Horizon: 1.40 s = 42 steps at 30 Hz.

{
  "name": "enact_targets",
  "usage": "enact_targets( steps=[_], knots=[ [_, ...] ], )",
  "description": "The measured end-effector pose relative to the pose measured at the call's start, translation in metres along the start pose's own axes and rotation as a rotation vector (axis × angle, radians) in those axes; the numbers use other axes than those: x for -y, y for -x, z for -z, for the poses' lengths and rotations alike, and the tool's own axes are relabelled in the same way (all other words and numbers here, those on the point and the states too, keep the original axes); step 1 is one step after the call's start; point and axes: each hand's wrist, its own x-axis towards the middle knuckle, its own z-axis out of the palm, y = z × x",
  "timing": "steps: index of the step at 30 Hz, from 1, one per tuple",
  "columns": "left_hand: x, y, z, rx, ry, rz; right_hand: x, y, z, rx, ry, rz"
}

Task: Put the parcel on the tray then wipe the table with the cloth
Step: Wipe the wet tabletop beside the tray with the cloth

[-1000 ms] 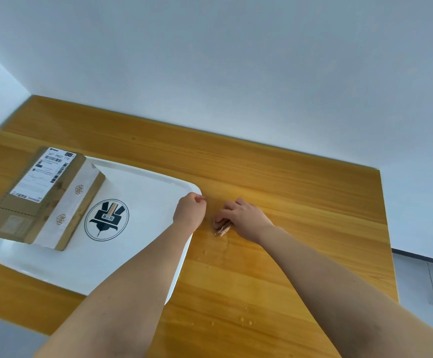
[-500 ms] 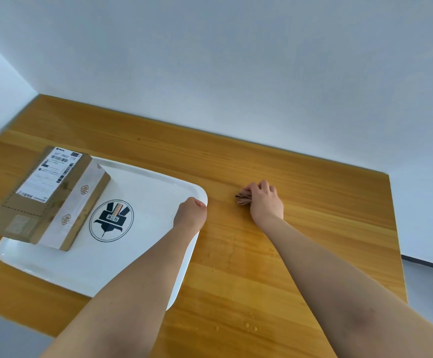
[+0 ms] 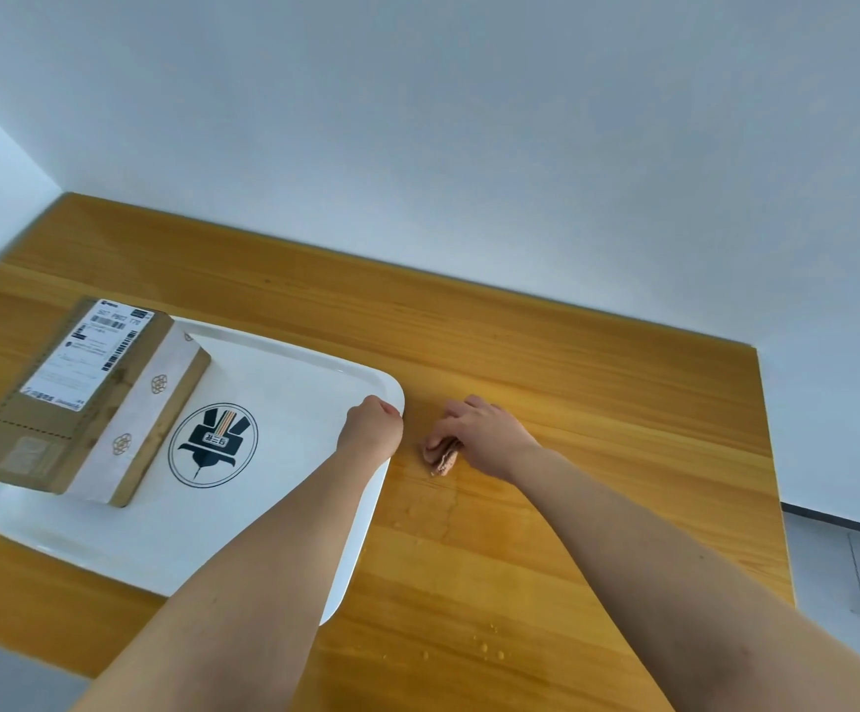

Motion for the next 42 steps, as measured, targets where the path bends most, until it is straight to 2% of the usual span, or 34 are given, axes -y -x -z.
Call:
enact_targets(
  steps=[2, 4, 6, 9, 14, 17, 20, 27, 32, 35, 39, 42],
  knots=[
    [0.0, 0.0, 0.001, 0.015, 0.004, 0.003, -0.004, 0.002, 0.001, 0.023, -0.017, 0.003],
    [0.0, 0.0, 0.001, 0.026, 0.015, -0.001, -0.007, 0.002, 0.003, 0.001, -0.151, -0.06],
    [0.001, -0.001, 0.003, 0.019, 0.028, -0.005, -0.008, -0.003, 0.008, -0.126, -0.301, -0.169],
    [0.003, -0.002, 0.005, -0.007, 0.061, -0.01, -0.009, -0.012, 0.017, -0.349, -0.264, -0.323],
    [0.008, -0.006, 0.007, -0.045, 0.111, -0.015, -0.009, -0.027, 0.017, -0.26, -0.221, -0.559],
    [0.009, -0.006, 0.007, -0.055, 0.094, -0.015, -0.003, -0.031, 0.012, -0.254, -0.188, -0.528],
    [0.009, -0.007, 0.007, -0.052, 0.093, -0.013, 0.009, -0.033, 0.008, -0.221, -0.18, -0.37],
    [0.009, -0.004, 0.008, -0.041, 0.099, -0.006, 0.018, -0.014, -0.003, -0.084, 0.043, 0.0],
    [0.008, 0.002, 0.007, -0.023, 0.073, -0.012, 0.01, 0.003, -0.002, 0.013, 0.157, 0.164],
    [0.008, 0.005, 0.006, -0.025, 0.078, -0.014, 0.006, 0.005, 0.005, -0.009, 0.133, 0.117],
    [0.011, 0.007, 0.007, -0.032, 0.102, -0.008, 0.013, 0.002, 0.002, -0.166, 0.02, -0.155],
    [0.015, 0.008, 0.007, -0.043, 0.11, -0.013, 0.022, 0.001, -0.005, -0.176, 0.026, -0.211]
  ],
)
